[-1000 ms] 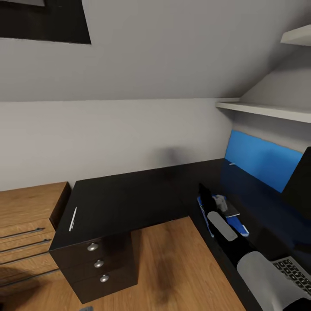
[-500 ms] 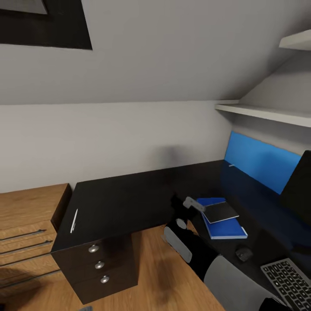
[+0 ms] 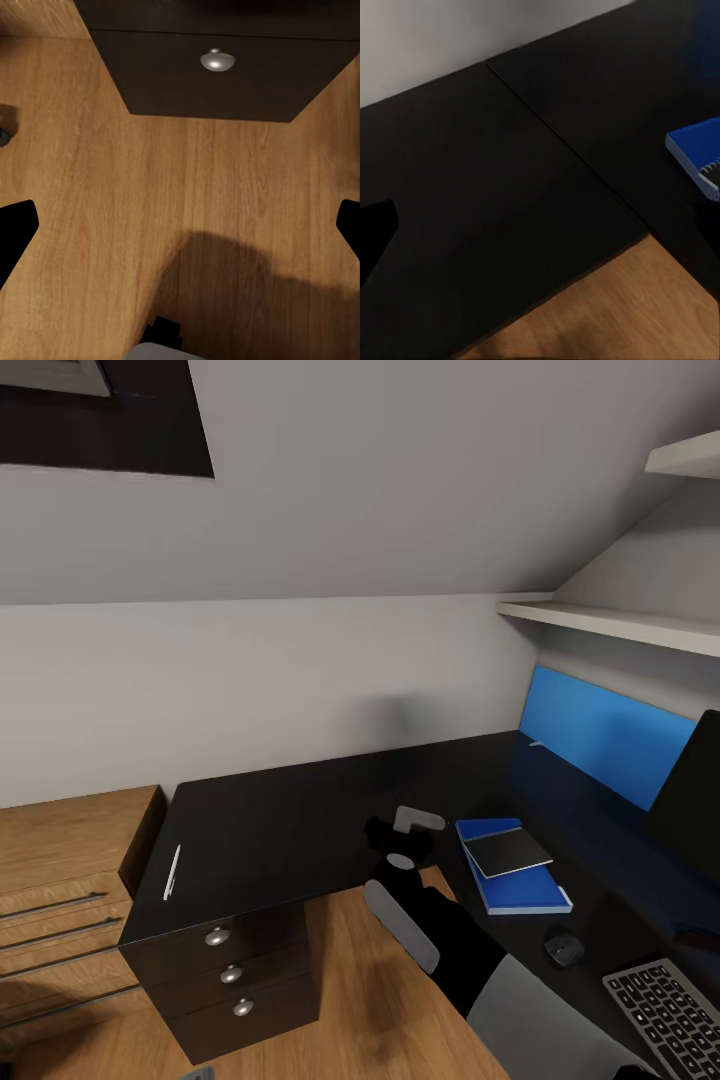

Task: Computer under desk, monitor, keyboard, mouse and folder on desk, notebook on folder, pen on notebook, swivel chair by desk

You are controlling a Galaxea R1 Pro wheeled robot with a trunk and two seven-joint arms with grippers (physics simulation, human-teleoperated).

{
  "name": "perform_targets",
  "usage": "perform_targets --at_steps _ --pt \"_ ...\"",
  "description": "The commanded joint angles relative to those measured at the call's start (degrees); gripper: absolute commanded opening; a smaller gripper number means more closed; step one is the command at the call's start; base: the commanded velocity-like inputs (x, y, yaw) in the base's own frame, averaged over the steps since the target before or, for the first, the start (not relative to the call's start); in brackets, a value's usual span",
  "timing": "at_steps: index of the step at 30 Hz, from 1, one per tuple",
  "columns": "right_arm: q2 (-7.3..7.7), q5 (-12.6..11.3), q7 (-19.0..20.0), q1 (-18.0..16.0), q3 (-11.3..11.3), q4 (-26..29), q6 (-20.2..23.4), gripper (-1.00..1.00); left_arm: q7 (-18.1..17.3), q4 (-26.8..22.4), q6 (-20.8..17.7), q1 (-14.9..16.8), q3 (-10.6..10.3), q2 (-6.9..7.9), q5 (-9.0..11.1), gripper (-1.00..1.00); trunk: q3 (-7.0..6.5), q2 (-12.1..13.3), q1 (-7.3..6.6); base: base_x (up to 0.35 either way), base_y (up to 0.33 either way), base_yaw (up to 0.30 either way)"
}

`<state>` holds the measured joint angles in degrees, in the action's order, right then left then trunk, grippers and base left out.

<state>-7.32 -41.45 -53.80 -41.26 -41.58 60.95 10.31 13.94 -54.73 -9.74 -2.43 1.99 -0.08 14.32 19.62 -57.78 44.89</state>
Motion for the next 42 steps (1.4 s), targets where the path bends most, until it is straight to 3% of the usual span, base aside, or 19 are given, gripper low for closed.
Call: perform_targets --at_steps 1,10,22,42 --pt "-0.11 -0.12 -0.25 0.22 -0.27 0.63 0.66 1.00 0.21 -0.19 -0.29 -0.03 0.02 -0.01 0.53 1.00 0.06 -0.05 0.01 0.000 0.000 0.000" --pt "-0.31 -0.13 -0.11 0.44 -0.66 1.00 1.10 1.00 0.21 -0.20 -0.28 -0.03 0.03 -0.01 0.53 1.00 0.06 -0.05 0.01 0.000 0.000 0.133" --pt "-0.32 -0.12 0.00 0.48 -2.36 0.97 1.15 1.00 0.21 -0.21 -0.28 -0.03 0.03 -0.01 0.53 1.00 0.06 -0.05 0.01 0.000 0.000 0.265" --pt "-0.32 -0.12 0.18 0.46 -3.02 0.85 1.25 1.00 0.21 -0.21 -0.08 -0.03 0.03 -0.01 0.49 1.00 0.60 -0.05 0.01 0.000 0.000 0.272"
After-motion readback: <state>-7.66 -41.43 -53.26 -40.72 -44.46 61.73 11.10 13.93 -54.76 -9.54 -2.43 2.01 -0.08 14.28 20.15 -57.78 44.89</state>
